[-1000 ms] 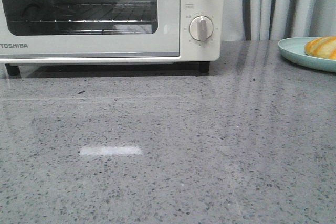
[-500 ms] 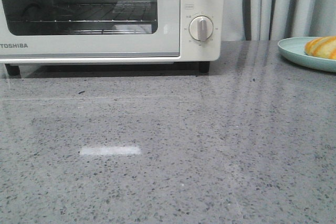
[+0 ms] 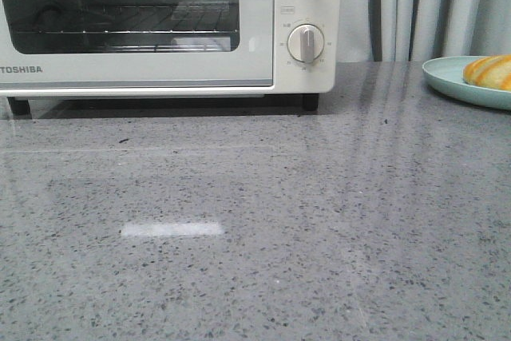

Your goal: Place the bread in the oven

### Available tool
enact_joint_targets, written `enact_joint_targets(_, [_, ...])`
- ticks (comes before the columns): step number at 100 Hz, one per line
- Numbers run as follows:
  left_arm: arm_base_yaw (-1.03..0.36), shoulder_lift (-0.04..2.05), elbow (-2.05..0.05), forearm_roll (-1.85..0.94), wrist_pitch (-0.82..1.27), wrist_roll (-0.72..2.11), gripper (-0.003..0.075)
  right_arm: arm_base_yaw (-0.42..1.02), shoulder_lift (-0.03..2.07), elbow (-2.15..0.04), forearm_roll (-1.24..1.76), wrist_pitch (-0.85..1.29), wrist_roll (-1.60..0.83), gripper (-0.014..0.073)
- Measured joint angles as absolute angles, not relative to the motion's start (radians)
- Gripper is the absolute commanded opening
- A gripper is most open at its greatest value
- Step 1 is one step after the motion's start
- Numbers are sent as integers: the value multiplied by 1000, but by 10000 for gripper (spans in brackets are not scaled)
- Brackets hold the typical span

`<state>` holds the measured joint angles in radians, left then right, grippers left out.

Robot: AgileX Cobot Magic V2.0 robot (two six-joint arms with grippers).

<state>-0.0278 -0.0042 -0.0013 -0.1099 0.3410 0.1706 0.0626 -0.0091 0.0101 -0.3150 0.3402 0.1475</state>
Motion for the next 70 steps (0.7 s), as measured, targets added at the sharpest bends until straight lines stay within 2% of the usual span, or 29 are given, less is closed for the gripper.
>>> enact_joint_targets(25, [-28, -4, -1, -110, 341, 171, -21, 63, -9, 10, -381, 287, 148, -58])
enact_joint_targets(50, [-28, -4, -1, -109, 316, 172, -21, 63, -9, 10, -393, -161, 163, -58])
enact_joint_targets(61, [-28, -4, -1, -307, 246, 172, -21, 63, -9, 10, -336, -329, 208, -58])
enact_joint_targets(70, [-28, -4, -1, -501, 196, 171, -21, 63, -9, 10, -276, -372, 242, -58])
